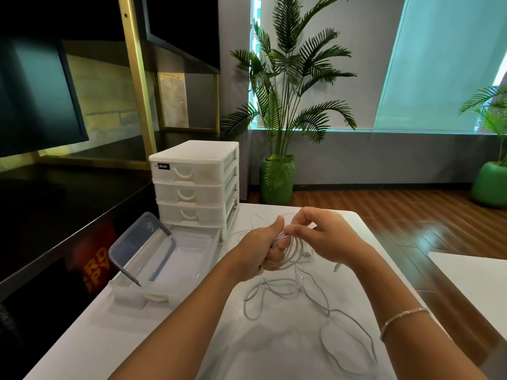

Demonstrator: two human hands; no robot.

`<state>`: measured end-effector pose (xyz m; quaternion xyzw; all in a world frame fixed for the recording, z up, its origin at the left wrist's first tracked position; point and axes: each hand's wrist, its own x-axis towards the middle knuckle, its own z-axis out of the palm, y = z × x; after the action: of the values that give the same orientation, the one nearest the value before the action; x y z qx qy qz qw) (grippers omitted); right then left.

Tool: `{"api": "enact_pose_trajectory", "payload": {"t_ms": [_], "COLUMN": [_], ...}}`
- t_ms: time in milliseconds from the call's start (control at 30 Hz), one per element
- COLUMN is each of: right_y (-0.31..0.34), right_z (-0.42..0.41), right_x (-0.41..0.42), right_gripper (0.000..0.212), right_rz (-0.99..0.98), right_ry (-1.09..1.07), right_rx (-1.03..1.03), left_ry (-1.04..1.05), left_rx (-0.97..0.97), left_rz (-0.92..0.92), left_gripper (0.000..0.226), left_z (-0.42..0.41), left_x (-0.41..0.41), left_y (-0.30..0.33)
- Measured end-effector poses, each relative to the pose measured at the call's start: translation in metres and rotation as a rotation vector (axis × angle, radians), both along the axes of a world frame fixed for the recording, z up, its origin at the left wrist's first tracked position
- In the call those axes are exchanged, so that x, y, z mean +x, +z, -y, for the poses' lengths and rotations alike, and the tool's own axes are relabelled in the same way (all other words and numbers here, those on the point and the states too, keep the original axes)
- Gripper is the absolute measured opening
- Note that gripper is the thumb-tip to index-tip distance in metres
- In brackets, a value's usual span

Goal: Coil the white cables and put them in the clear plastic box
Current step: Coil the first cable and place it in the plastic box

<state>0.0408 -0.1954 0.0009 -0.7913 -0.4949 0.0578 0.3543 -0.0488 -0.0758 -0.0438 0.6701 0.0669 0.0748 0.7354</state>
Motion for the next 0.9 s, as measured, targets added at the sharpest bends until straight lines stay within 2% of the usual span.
{"api": "enact_pose_trajectory", "payload": {"t_ms": [167, 333, 467, 533, 567, 600, 767, 900], "right_y": [-0.021, -0.042, -0.053, -0.053, -0.052, -0.051, -0.053, -0.054], "right_z": [-0.013, -0.026, -0.032, -0.034, -0.034, -0.034, -0.032, -0.032], "right_x": [-0.001, 0.005, 0.015, 0.020, 0.022, 0.023, 0.026, 0.025], "right_gripper": [0.020, 0.025, 0.024, 0.023, 0.023, 0.023, 0.024, 0.033], "right_rz": [-0.181, -0.277, -0.274, -0.287, -0.291, -0.291, -0.343, -0.383], "right_ry": [-0.064, -0.163, -0.274, -0.302, -0.312, -0.319, -0.338, -0.337], "right_rx": [0.101, 0.154, 0.170, 0.192, 0.193, 0.194, 0.202, 0.199], "left_ry": [0.041, 0.183, 0.185, 0.129, 0.108, 0.109, 0.328, 0.493], "left_rx": [-0.183, -0.158, -0.100, -0.106, -0.065, 0.006, 0.385, 0.715], "left_rz": [0.005, -0.009, 0.010, 0.045, 0.049, 0.037, -0.006, 0.074], "left_gripper": [0.055, 0.061, 0.048, 0.027, 0.015, 0.015, 0.028, 0.030], "left_z": [0.003, 0.003, 0.001, 0.000, 0.000, 0.001, 0.013, 0.022], "left_x": [0.004, 0.018, 0.023, 0.023, 0.022, 0.021, 0.021, 0.020], "left_y": [-0.009, -0.025, -0.031, -0.029, -0.028, -0.027, -0.028, -0.031]}}
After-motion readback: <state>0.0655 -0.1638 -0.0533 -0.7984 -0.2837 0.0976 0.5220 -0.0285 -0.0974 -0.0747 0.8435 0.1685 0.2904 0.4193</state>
